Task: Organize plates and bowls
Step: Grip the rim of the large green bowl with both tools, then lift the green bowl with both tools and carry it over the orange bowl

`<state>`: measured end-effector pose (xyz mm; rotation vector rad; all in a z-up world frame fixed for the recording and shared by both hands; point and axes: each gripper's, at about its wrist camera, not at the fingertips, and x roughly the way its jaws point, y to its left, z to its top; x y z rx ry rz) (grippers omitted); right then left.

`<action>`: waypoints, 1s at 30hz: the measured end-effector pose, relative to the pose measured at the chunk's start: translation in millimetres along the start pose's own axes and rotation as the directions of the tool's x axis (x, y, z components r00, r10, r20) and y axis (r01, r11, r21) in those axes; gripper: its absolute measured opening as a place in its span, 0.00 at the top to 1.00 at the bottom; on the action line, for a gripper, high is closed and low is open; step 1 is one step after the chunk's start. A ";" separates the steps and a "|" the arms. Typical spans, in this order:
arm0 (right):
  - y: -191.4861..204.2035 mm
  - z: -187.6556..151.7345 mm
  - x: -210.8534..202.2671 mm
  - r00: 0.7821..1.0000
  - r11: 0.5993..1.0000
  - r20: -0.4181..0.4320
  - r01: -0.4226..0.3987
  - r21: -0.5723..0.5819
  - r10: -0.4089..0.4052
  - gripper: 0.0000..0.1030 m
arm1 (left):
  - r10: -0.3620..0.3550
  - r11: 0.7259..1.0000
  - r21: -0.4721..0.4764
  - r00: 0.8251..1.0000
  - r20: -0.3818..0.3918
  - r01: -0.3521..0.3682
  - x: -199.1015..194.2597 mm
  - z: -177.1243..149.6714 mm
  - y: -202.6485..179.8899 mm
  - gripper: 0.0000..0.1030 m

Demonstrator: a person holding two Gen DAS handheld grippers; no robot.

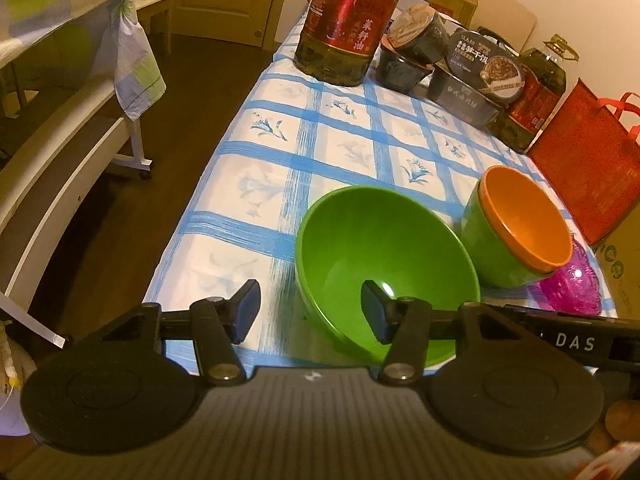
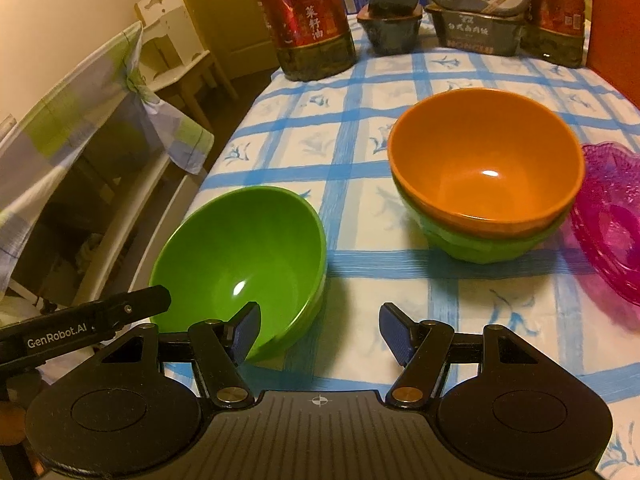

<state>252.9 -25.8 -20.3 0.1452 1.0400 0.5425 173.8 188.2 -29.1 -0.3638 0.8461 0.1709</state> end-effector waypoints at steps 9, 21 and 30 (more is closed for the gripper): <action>0.7 2.7 18.7 0.999 1.000 -0.038 -0.027 -0.006 0.026 0.54 | 0.006 1.000 0.022 1.000 -0.009 -0.006 15.4 2.9 1.7 0.61; 7.8 2.6 31.3 0.998 0.999 -0.049 -0.036 -0.034 0.034 0.73 | 0.015 0.999 0.038 1.000 -0.015 -0.015 23.2 3.8 0.9 0.80; 10.2 -2.3 24.0 0.999 0.997 -0.045 -0.030 -0.065 0.027 0.75 | 0.026 0.997 0.074 1.000 -0.012 -0.025 15.3 -1.6 -10.3 0.84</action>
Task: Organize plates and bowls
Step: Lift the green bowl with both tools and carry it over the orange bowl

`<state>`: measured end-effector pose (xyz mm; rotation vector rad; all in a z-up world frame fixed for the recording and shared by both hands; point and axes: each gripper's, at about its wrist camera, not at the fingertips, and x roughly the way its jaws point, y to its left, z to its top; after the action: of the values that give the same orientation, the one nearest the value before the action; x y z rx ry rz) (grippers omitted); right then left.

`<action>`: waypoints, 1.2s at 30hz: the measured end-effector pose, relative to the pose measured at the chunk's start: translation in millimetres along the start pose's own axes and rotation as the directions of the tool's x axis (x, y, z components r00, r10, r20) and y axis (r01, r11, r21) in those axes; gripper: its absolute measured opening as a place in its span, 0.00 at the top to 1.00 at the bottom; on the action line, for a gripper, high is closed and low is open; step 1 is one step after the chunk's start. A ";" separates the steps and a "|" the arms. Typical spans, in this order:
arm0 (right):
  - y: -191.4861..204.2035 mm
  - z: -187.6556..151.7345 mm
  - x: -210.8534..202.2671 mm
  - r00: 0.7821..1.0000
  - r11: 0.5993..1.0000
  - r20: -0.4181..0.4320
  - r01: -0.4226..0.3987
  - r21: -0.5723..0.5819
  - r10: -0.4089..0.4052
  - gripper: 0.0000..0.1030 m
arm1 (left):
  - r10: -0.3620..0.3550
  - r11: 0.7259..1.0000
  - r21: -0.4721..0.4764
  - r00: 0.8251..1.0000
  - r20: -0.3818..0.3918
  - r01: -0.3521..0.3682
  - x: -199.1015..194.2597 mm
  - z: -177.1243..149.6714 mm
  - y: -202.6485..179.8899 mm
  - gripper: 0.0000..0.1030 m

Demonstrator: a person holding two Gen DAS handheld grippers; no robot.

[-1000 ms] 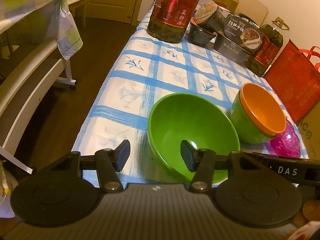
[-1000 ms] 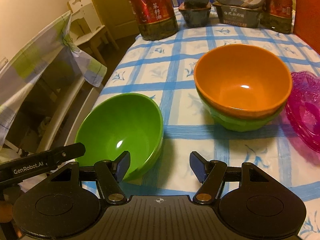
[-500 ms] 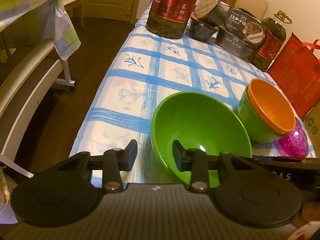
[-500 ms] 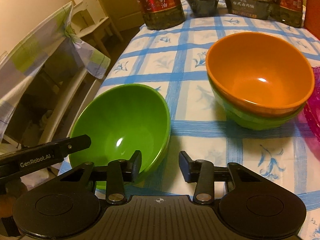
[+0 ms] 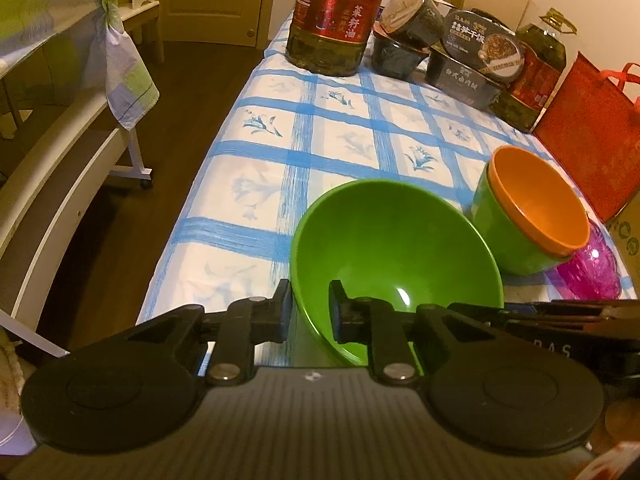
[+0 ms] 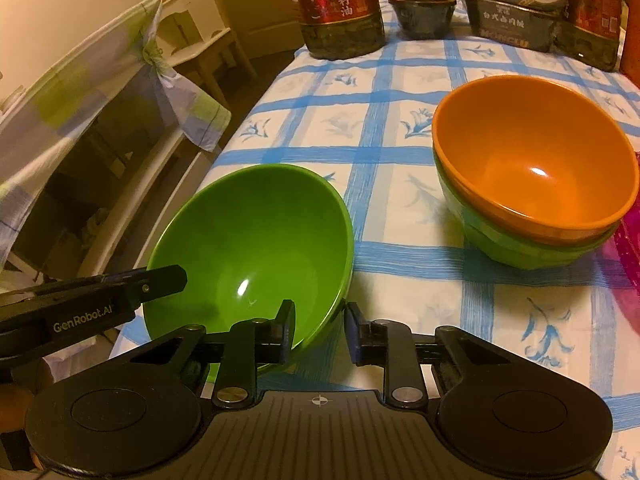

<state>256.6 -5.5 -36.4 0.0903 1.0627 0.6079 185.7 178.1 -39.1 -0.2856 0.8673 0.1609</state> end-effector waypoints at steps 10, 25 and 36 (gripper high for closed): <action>-14.0 -17.9 -35.9 1.000 1.000 0.022 0.008 0.018 -0.008 0.78 | -0.029 0.999 0.032 0.999 0.016 0.028 -32.9 -17.2 -26.2 0.84; -61.6 -50.0 -131.9 0.992 0.992 0.108 0.053 0.113 -0.066 0.78 | -0.143 0.982 0.128 0.989 0.041 0.136 -75.9 -27.0 -107.7 0.84; -94.1 -45.7 -172.4 0.982 0.981 0.151 0.084 0.173 -0.110 0.78 | -0.204 0.965 0.178 0.978 0.038 0.195 -78.4 -14.7 -154.9 0.84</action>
<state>199.6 -181.5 43.8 0.2282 0.9540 0.4154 164.3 24.5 40.3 -0.2029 0.7862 -0.0941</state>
